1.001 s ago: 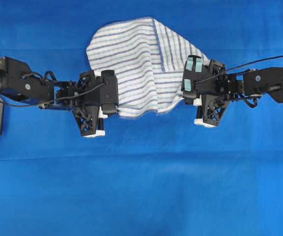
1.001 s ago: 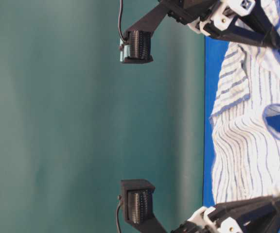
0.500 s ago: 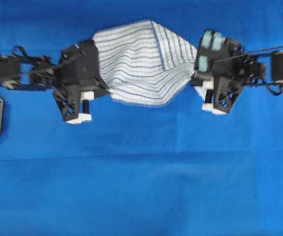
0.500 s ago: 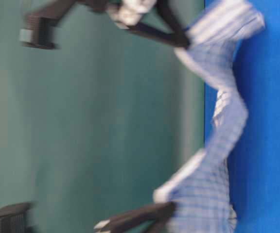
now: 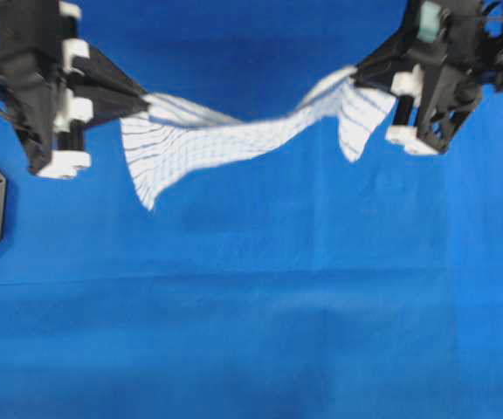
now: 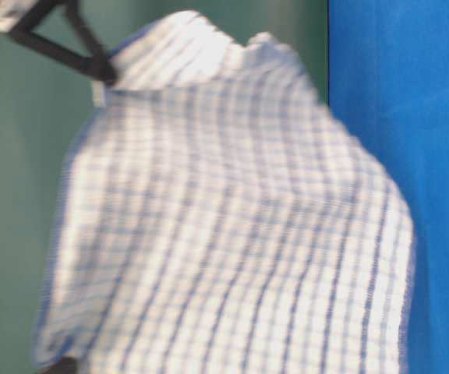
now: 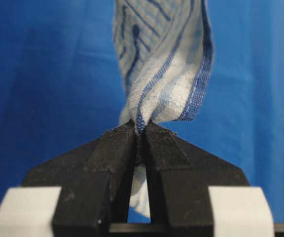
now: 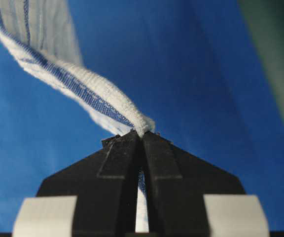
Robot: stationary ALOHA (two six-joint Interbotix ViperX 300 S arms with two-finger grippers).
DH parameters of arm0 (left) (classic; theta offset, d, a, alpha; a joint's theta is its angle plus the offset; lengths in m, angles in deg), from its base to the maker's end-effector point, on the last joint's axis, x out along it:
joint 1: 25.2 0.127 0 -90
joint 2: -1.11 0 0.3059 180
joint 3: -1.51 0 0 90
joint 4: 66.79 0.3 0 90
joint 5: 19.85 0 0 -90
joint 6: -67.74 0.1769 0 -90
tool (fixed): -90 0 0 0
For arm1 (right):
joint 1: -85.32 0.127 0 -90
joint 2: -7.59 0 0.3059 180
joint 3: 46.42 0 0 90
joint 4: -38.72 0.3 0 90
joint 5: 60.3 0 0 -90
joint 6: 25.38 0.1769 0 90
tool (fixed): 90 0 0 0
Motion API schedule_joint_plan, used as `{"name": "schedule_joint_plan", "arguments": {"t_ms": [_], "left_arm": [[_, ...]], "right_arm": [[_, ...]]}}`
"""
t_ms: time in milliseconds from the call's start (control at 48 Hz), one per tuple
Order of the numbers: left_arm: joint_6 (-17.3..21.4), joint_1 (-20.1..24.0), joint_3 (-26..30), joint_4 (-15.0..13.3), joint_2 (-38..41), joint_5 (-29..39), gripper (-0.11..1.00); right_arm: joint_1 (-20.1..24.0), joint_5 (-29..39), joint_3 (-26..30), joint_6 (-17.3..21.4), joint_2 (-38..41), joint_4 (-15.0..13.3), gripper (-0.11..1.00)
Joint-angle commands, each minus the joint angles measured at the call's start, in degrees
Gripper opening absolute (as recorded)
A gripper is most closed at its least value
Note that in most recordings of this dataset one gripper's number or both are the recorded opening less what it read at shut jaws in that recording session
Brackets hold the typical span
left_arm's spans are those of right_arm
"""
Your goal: Lift the towel with both arms.
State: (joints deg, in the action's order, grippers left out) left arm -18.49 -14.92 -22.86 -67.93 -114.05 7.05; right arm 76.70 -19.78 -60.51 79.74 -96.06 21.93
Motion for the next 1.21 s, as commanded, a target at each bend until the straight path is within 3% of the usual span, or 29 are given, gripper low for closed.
{"name": "schedule_joint_plan", "arguments": {"t_ms": [0, 459, 1084, 1147, 1188], "left_arm": [[0.1, 0.9, 3.0, 0.1, -1.8, 1.8, 0.03], [0.3, 1.6, 10.0, 0.4, -6.0, 5.6, 0.03], [0.3, 1.7, 10.2, 0.4, -6.0, 5.4, 0.04], [0.2, 1.6, 10.2, 0.3, -6.2, 5.4, 0.10], [0.2, 1.6, 10.1, 0.3, -6.3, 5.4, 0.20]], "right_arm": [[0.0, 2.1, 4.0, -0.4, -1.3, -0.8, 0.02], [0.0, 7.4, 13.6, -3.0, -2.5, -0.7, 0.02], [0.0, 7.6, 13.8, -3.3, -2.5, -0.9, 0.03], [0.0, 7.7, 13.7, -3.3, -2.5, -1.0, 0.17], [0.0, 7.8, 13.7, -3.3, -2.5, -1.1, 0.30]]}}
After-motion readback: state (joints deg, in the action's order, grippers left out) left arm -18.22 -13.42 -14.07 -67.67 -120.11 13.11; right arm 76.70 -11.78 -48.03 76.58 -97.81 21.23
